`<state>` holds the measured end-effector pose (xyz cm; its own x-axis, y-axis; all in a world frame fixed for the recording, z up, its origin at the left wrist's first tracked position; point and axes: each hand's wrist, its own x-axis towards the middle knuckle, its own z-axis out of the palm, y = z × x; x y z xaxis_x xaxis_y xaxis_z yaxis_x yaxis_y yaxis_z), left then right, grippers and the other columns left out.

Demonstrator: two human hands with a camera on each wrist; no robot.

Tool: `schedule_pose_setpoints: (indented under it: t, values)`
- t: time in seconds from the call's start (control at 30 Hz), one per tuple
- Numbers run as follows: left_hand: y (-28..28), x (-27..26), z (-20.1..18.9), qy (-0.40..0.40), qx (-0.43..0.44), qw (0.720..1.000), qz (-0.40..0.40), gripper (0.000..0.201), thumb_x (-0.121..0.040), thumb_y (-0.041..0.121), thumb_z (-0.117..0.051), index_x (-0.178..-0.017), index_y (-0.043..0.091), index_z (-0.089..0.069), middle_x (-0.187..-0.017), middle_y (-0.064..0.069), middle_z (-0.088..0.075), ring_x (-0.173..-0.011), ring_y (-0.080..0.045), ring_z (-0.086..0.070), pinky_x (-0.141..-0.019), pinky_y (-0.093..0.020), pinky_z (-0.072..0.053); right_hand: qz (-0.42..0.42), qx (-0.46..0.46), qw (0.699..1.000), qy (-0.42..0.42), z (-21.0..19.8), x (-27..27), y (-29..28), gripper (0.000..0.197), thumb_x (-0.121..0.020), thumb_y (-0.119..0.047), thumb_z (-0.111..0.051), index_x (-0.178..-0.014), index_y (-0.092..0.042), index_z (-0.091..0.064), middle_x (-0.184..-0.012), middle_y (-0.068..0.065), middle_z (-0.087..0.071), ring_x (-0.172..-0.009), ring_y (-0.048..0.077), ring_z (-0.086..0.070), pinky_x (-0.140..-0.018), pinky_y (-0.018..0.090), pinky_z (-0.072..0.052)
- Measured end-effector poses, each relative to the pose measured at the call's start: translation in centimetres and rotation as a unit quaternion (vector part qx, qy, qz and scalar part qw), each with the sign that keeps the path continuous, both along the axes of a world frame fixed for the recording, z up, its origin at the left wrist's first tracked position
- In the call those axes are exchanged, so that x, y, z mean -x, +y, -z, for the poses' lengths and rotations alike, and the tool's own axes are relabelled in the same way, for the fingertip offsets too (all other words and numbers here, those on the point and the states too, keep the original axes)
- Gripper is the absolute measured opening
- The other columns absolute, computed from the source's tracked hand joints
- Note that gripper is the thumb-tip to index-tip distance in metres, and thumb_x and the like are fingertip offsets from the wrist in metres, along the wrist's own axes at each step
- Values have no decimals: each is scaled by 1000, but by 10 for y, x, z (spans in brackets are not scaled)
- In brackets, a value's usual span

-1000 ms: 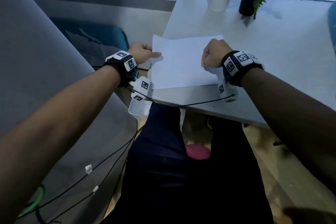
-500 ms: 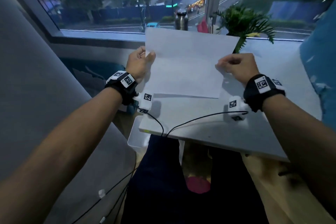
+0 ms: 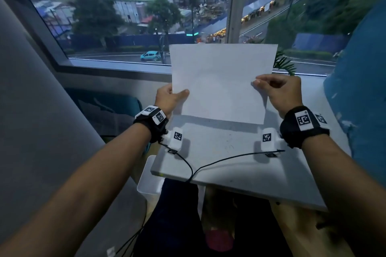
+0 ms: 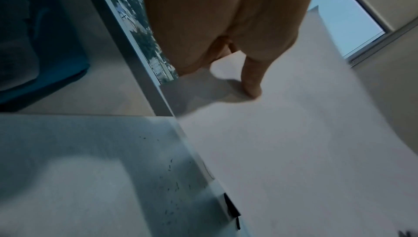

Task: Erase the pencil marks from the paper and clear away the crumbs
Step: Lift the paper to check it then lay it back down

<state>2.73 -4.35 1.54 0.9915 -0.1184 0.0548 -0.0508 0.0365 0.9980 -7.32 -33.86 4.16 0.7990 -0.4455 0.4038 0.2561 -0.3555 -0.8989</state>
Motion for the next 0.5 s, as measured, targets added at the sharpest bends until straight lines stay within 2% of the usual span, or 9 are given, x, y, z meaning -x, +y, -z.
schedule_pose_setpoints:
  t: [0.07, 0.13, 0.2, 0.27, 0.33, 0.4, 0.43, 0.5]
  values:
    - [-5, 3, -6, -8, 3, 1000, 10, 35, -71, 3, -85, -102, 3, -70, -95, -6, -75, -80, -15, -71, -71, -28, -58, 11, 1, 1000, -6, -4, 2, -3, 17, -75, -19, -83, -89, -13, -77, -83, 5, -74, -73, 6, -65, -76, 21, -53]
    - [-12, 2, -9, -19, -16, 1000, -2, 32, -71, 17, -88, -95, 2, -72, -91, -4, -75, -74, -13, -68, -68, -27, -56, 24, 14, 1000, -7, -7, 4, -10, 16, -74, -20, -83, -88, -15, -77, -84, 6, -74, -74, 8, -65, -76, 24, -54]
    - [-20, -2, -10, -20, -82, 996, -22, 36, -79, 38, -81, -73, 5, -67, -69, 4, -65, -58, -9, -55, -59, -22, -47, 49, 40, 998, 5, -11, 5, -18, 15, -74, -22, -82, -87, -18, -77, -84, 7, -75, -75, 11, -66, -75, 25, -55]
    - [-33, 0, -13, -8, -117, 993, 5, 40, -88, 36, -72, -59, 14, -54, -54, 7, -51, -48, -9, -43, -51, -20, -36, 86, 65, 994, 21, -14, 7, -29, 13, -74, -21, -81, -86, -19, -77, -83, 6, -74, -73, 9, -64, -73, 22, -54]
    - [-46, 2, -16, 2, -163, 984, 75, 37, -87, 31, -74, -61, 14, -54, -56, 0, -52, -49, -13, -44, -52, -22, -36, 126, 93, 987, 38, -19, 12, -39, 11, -75, -19, -79, -86, -16, -77, -85, 8, -75, -73, 8, -62, -75, 24, -54]
    - [-59, 10, -19, 16, -226, 964, 137, 26, -83, 26, -77, -72, 9, -62, -62, -4, -55, -50, -12, -47, -49, -23, -38, 155, 119, 979, 56, -22, 19, -50, 11, -76, -20, -75, -86, -15, -78, -86, 6, -75, -76, 8, -63, -80, 27, -54]
    - [-66, 15, -19, 24, -237, 959, 153, 21, -83, 24, -77, -79, 7, -64, -65, -5, -57, -50, -12, -48, -49, -22, -39, 169, 142, 973, 65, -24, 22, -56, 13, -76, -22, -73, -86, -16, -78, -89, 4, -74, -81, 10, -66, -84, 28, -54]
    - [-83, 25, -18, 47, -222, 961, 157, 15, -85, 17, -74, -86, 5, -65, -71, -8, -59, -48, -11, -51, -49, -23, -42, 208, 196, 955, 77, -25, 30, -66, 15, -75, -26, -70, -85, -18, -77, -107, 2, -71, -103, 17, -65, -95, 31, -49]
